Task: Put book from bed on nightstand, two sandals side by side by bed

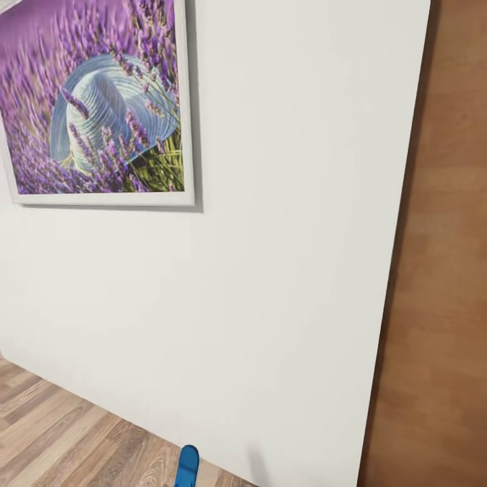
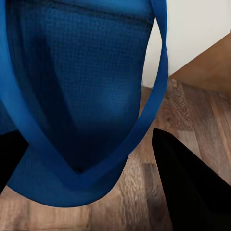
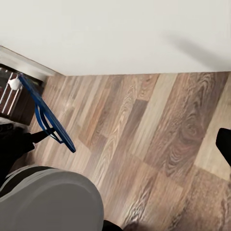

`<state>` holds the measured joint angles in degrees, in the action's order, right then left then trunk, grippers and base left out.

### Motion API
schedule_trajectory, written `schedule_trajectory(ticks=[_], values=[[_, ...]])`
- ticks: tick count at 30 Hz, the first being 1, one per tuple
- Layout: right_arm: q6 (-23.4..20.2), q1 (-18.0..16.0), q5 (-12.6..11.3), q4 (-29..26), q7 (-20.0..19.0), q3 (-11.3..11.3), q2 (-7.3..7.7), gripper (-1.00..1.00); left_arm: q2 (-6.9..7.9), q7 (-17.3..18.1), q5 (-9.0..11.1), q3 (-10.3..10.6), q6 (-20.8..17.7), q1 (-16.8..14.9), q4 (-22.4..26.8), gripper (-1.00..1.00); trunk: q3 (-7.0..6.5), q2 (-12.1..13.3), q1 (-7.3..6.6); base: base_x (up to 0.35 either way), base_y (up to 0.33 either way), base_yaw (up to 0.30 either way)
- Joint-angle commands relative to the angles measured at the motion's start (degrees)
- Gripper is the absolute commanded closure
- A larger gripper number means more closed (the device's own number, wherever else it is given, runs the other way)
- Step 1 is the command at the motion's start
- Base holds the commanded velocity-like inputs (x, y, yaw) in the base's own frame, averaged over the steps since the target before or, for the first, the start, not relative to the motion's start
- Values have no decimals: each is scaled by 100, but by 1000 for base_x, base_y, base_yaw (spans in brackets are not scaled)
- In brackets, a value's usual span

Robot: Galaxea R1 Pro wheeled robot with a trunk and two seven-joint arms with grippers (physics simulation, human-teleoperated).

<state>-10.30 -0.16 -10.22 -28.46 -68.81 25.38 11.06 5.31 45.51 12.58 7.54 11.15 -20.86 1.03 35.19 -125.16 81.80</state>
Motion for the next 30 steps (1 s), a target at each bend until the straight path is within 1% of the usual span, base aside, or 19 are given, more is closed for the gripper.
schedule_trajectory(ticks=[1, 30], values=[[-60, -2, -24, -1, -21, 11, 0, -100, -1, -7, 34, 46, 36, -5, -6, 100, 7, -3, -1, 0, 0, 294], [-60, -2, -16, 5, -17, -7, -21, -100, -5, -7, 34, 46, 36, -5, -6, 100, 70, -3, -1, 0, 0, 292]])
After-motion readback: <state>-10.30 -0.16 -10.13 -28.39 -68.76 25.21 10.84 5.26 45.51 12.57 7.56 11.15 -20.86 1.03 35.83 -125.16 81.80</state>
